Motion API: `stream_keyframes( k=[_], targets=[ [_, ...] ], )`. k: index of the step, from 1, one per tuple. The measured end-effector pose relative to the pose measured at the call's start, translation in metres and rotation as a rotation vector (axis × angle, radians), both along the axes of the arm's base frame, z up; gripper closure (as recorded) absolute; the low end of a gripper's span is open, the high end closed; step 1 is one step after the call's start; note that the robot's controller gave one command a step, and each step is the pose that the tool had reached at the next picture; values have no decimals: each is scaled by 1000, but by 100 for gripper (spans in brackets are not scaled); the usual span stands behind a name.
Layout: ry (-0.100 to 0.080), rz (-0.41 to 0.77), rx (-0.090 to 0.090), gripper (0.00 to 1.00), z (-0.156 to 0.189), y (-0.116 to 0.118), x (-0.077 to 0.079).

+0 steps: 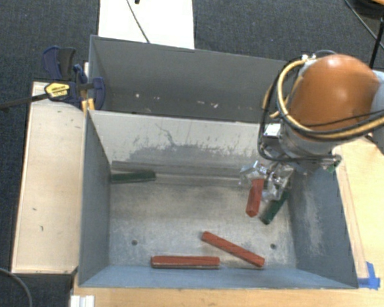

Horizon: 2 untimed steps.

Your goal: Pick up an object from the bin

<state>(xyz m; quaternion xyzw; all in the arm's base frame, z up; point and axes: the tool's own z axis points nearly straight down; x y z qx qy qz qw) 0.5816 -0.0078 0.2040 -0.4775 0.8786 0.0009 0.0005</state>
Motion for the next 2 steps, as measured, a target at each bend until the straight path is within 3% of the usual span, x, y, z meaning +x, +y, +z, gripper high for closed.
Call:
stream_keyframes(
  k=[2],
  targets=[
    [1,-5,0,100,0,0,0]
  ],
)
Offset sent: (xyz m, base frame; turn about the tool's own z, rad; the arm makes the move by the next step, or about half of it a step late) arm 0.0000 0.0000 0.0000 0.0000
